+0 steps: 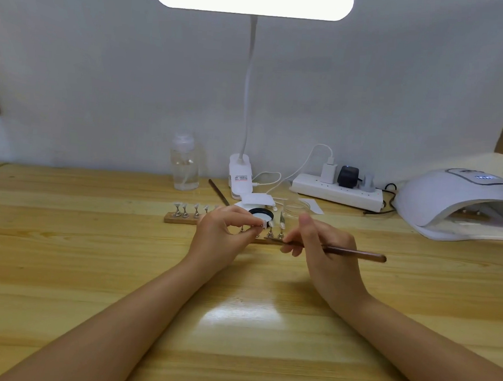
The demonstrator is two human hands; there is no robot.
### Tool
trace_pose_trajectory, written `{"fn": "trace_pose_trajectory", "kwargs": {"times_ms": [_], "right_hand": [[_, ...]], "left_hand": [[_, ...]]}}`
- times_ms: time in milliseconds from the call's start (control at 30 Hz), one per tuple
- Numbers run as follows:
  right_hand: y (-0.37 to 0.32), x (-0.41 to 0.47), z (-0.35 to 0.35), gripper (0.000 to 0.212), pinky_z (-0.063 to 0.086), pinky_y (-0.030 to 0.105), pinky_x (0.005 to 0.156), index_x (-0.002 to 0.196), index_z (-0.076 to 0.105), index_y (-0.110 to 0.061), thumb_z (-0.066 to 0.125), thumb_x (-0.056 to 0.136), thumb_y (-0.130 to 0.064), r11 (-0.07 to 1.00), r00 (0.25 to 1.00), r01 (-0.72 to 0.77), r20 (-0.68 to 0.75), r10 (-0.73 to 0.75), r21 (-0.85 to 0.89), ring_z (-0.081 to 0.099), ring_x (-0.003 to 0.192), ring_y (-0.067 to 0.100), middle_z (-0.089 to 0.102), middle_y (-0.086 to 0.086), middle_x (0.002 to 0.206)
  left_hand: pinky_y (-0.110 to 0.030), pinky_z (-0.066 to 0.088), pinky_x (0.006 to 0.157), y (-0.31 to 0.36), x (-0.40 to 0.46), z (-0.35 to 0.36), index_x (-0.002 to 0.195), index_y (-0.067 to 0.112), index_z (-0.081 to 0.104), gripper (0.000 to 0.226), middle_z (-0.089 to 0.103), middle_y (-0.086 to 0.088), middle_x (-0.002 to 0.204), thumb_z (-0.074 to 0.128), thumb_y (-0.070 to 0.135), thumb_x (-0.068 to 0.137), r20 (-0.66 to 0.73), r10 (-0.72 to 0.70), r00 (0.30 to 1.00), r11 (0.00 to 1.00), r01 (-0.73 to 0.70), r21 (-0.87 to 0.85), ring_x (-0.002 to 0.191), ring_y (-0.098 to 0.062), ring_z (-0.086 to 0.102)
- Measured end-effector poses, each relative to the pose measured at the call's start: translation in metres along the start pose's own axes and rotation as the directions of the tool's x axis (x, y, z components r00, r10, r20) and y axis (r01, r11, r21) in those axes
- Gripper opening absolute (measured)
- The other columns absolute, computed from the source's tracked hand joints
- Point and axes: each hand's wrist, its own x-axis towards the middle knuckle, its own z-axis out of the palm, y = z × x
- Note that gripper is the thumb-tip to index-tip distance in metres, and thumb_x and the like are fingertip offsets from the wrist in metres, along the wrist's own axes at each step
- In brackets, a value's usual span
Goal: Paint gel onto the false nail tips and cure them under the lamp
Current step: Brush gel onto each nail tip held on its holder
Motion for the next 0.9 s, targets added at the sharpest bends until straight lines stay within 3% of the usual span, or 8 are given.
{"fn": "trace_pose_trajectory", "kwargs": {"times_ms": [100,200,333,467,567,633,900], "right_hand": [[0.0005,0.0021,-0.0005,0.029,0.051,0.021,0.065,0.074,0.063,-0.024,0.043,0.094,-0.032,0.996,0.998,0.049,0.043,-0.046,-0.076,0.062,0.069,0.002,0.065,-0.008,0.069],[0.0001,0.0003,-0.0004,0.041,0.049,0.018,0.059,0.064,0.064,-0.018,0.041,0.085,-0.044,0.999,0.997,-0.033,0.074,0.033,-0.002,0.06,0.056,0.005,0.063,-0.002,0.056],[0.0001,-0.0009,-0.001,0.038,0.048,0.015,0.054,0.075,0.062,-0.026,0.037,0.093,-0.048,0.999,1.0,0.022,-0.016,-0.022,0.035,0.061,0.051,0.006,0.065,-0.005,0.058],[-0.0016,-0.0006,-0.0046,0.046,0.05,0.019,0.051,0.076,0.061,-0.027,0.035,0.085,-0.063,0.999,0.998,0.002,-0.065,0.001,0.047,0.061,0.047,0.009,0.066,0.0,0.058],[0.0002,0.0026,-0.0036,0.021,0.05,0.021,0.068,0.081,0.06,-0.019,0.065,0.082,-0.04,0.982,0.997,0.081,0.002,-0.082,-0.168,0.064,0.072,0.005,0.067,-0.003,0.074],[0.0015,0.0049,-0.001,0.028,0.048,0.019,0.076,0.092,0.058,-0.017,0.076,0.073,-0.027,0.956,0.992,0.116,0.083,-0.097,-0.271,0.062,0.085,0.008,0.066,-0.002,0.09],[0.0052,0.004,-0.0024,0.022,0.048,0.017,0.075,0.088,0.056,-0.021,0.074,0.076,-0.012,0.953,0.978,0.192,0.127,-0.166,-0.236,0.059,0.086,0.003,0.063,-0.009,0.087]], "left_hand": [[-0.055,0.037,0.094,0.0001,-0.0001,-0.0001,0.085,0.026,0.072,0.018,0.065,0.015,0.078,0.073,0.012,0.074,0.006,0.002,1.0,1.0,-0.002,0.004,0.089,-0.019,0.061],[-0.053,0.037,0.095,0.0011,0.0001,-0.0001,0.086,0.029,0.07,0.02,0.065,0.013,0.079,0.073,0.014,0.074,0.004,-0.002,1.0,1.0,0.002,0.006,0.09,-0.018,0.061],[-0.052,0.037,0.094,0.0002,-0.0009,-0.0005,0.084,0.02,0.074,0.011,0.067,0.011,0.081,0.074,0.015,0.074,0.008,0.029,1.0,0.998,-0.029,0.049,0.088,-0.017,0.062],[-0.055,0.04,0.086,0.003,-0.0028,0.0,0.081,0.018,0.075,0.012,0.067,0.014,0.079,0.076,0.013,0.07,0.003,0.135,0.991,0.988,-0.135,0.076,0.08,-0.015,0.063],[-0.056,0.04,0.079,0.0049,-0.0043,0.0008,0.08,0.018,0.075,0.015,0.066,0.015,0.078,0.078,0.011,0.067,0.019,0.21,0.977,0.973,-0.211,0.097,0.074,-0.009,0.059],[-0.056,0.04,0.078,0.0045,-0.0043,-0.0003,0.082,0.017,0.074,0.017,0.068,0.011,0.078,0.077,0.01,0.067,0.036,0.22,0.975,0.969,-0.223,0.103,0.073,-0.012,0.059],[-0.045,0.039,0.079,0.0061,-0.0054,0.0006,0.084,0.019,0.074,0.018,0.07,0.003,0.075,0.074,0.024,0.066,0.07,0.211,0.975,0.971,-0.217,0.101,0.069,-0.009,0.057]]}}
